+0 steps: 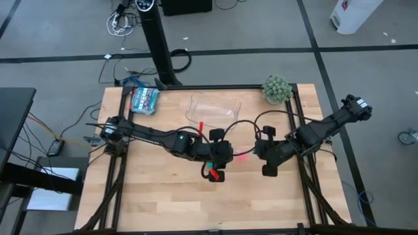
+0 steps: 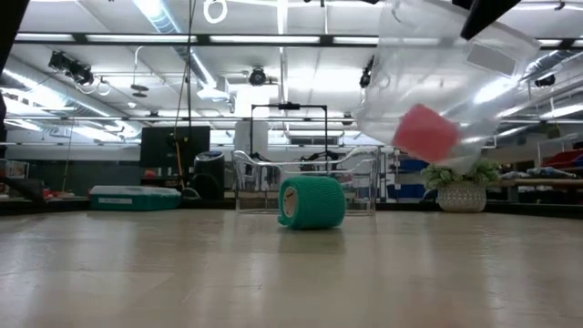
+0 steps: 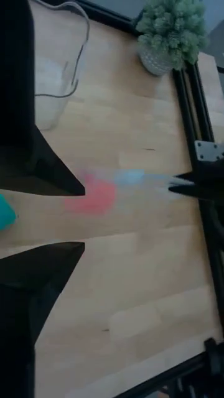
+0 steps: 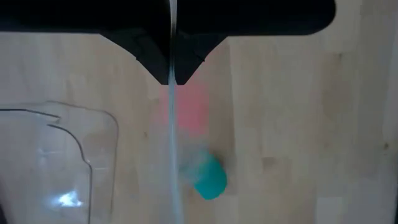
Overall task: Roll bandage
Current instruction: Open the transparent zip bag
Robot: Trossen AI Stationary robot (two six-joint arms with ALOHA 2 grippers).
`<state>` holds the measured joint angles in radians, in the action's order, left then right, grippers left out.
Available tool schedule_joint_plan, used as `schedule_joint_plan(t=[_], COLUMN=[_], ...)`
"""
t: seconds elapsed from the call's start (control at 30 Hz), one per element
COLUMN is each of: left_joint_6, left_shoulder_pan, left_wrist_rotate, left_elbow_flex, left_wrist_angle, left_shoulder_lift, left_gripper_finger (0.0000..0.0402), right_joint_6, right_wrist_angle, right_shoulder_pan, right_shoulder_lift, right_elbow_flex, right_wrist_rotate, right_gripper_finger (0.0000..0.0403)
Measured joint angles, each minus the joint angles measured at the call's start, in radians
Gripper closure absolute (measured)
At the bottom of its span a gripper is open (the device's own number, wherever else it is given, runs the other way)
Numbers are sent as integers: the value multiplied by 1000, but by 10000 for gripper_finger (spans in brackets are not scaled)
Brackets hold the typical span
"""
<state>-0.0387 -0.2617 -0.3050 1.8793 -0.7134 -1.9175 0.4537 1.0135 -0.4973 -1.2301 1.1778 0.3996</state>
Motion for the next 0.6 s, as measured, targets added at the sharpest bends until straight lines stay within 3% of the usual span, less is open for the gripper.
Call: schedule_joint_plan(t=[0.33, 0.6], left_joint_6=[-19, -19], left_shoulder_pan=[0, 1], left_wrist_rotate=[-90, -102], left_elbow_flex=[-1, -1], left_wrist_angle=[33, 22], left_shoulder_lift=[0, 0], left_gripper_finger=[264, 264], right_joint_6=[-18, -49], right_wrist_angle=[-20, -85], right_shoulder_pan=[-1, -13], right_shoulder_lift=[-17, -17], right_elbow_flex=[2, 2], right_wrist_rotate=[-5, -28], right_gripper_finger=[403, 403])
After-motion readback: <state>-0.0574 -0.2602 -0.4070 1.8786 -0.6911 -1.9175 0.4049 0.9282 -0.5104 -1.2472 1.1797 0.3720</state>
